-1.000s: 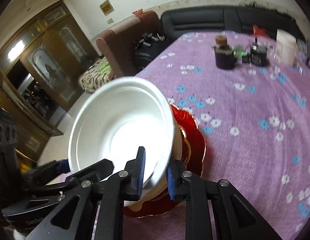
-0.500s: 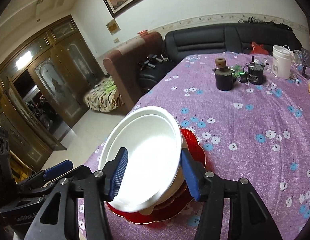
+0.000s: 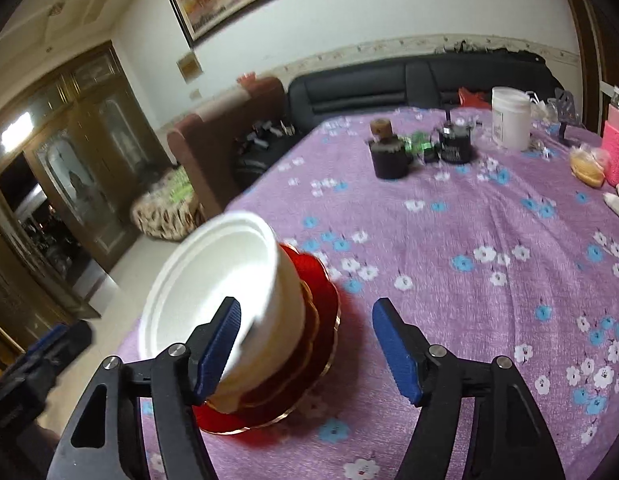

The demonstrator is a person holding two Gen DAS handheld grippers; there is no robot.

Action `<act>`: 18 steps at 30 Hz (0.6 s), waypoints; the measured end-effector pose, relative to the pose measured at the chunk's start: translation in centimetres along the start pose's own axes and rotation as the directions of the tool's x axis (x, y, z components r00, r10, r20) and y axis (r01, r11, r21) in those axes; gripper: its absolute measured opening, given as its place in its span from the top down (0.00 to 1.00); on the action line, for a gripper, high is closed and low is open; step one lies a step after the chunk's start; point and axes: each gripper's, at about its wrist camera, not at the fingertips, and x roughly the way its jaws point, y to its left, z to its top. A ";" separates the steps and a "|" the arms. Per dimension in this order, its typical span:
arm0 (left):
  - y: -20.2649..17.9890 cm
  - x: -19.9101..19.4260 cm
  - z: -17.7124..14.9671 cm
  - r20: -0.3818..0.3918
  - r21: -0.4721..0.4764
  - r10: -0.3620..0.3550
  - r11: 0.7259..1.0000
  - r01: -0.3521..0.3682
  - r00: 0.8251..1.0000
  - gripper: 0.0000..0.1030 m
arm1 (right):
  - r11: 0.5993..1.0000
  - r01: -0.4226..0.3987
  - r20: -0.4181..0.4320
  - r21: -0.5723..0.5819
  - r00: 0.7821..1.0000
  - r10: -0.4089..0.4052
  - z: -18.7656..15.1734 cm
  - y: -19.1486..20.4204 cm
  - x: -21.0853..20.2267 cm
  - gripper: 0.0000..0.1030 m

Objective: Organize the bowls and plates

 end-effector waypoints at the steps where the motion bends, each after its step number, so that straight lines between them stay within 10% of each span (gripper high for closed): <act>1: 0.1 0.0 -0.1 -0.005 0.000 0.000 1.000 0.000 1.000 0.12 | 1.000 0.002 -0.014 0.003 1.000 -0.002 -0.2 -0.2 0.3 0.29; 9: 0.0 -1.0 -0.6 0.041 0.016 0.069 0.997 -0.070 0.997 0.12 | 0.999 -0.034 0.073 0.006 0.997 0.033 -0.8 0.8 -3.2 0.29; 18: -1.4 -2.3 -0.9 0.142 0.066 0.267 0.958 -0.278 0.953 0.02 | 0.994 0.013 0.103 -0.112 0.995 -0.001 -3.4 3.5 -4.8 0.25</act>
